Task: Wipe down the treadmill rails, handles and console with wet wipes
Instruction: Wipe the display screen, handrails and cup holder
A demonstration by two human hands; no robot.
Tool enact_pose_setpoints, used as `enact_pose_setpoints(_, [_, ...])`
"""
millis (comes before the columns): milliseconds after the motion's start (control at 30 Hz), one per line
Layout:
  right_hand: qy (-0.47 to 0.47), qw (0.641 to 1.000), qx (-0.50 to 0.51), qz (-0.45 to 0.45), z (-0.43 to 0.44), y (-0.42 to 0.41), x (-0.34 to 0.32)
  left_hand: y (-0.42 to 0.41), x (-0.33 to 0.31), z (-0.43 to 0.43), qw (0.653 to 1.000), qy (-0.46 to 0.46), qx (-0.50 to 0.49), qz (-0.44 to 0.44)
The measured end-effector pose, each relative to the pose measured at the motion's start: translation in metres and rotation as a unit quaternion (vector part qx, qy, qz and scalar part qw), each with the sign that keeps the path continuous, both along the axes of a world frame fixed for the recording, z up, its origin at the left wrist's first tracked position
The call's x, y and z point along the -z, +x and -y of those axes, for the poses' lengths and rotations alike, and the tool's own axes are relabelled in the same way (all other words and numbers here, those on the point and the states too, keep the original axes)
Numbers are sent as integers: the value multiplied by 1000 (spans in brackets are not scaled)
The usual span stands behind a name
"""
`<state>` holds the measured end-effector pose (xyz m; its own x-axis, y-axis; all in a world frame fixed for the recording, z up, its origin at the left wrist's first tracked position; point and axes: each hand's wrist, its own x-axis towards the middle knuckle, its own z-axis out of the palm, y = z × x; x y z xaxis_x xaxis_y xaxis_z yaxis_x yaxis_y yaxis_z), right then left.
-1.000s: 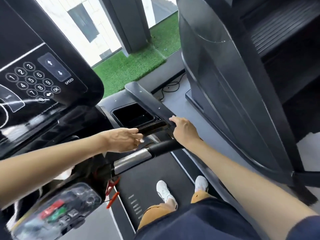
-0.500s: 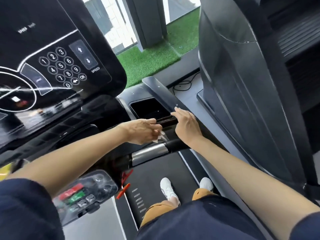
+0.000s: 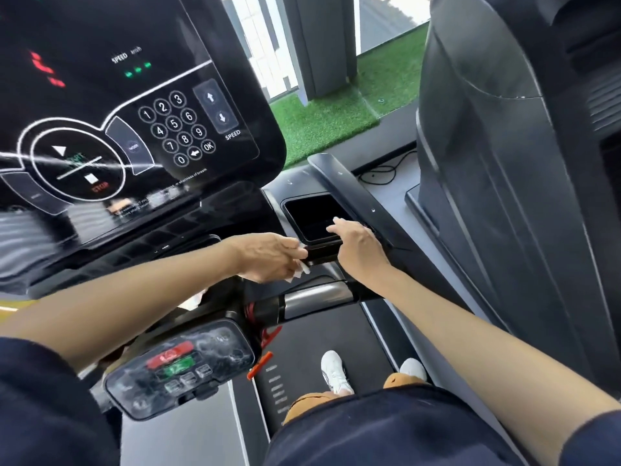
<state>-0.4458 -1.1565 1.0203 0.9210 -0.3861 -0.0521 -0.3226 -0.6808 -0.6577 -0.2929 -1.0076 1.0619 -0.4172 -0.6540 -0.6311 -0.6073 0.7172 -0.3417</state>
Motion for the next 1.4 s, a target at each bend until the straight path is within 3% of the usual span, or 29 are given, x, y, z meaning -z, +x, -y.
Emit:
enact_pose_setpoints(200, [11, 999, -31, -6, -8, 9, -3, 28, -21, -26, 991, -67, -58, 102])
enact_pose_setpoints(300, [10, 999, -45, -19, -12, 15, -3, 19, -16, -36, 979, -70, -174, 73])
enact_pose_setpoints(400, [9, 998, -59, -24, -19, 19, -6, 12, -9, -48, 941, -84, -329, -4])
enact_pose_setpoints(500, [9, 997, -73, -23, -26, 19, -13, 2, -9, -58, 858, -64, -504, -74])
enact_pose_setpoints(667, [9, 994, -104, -33, -33, 13, -14, -6, -23, -36, 730, -64, -672, -107])
enact_pose_setpoints(733, [12, 993, -108, -36, -33, 12, -13, -3, -24, -37, 677, -64, -720, -137])
enact_pose_setpoints(933, [35, 992, -111, -52, -31, 8, -4, -25, -21, -40, 579, 21, -785, -222])
enact_pose_setpoints(1033, [42, 991, -120, -36, -29, 2, -3, -32, -29, -38, 596, 27, -776, -203])
enact_pose_setpoints(1133, [61, 992, -106, -38, -21, -8, 1, -32, -35, -37, 596, 88, -771, -207])
enact_pose_setpoints(1233, [81, 992, -92, -41, -15, -22, 2, -38, -36, -31, 651, 101, -732, -174])
enact_pose_setpoints(1300, [86, 992, -88, -40, -13, -31, 1, -41, -26, -28, 645, 117, -740, -148])
enact_pose_setpoints(1367, [88, 992, -82, -41, -9, -38, 1, -52, -30, -26, 611, 97, -770, -159])
enact_pose_setpoints(1400, [88, 993, -73, -41, -8, -41, 2, -56, -36, -26, 570, 86, -797, -179])
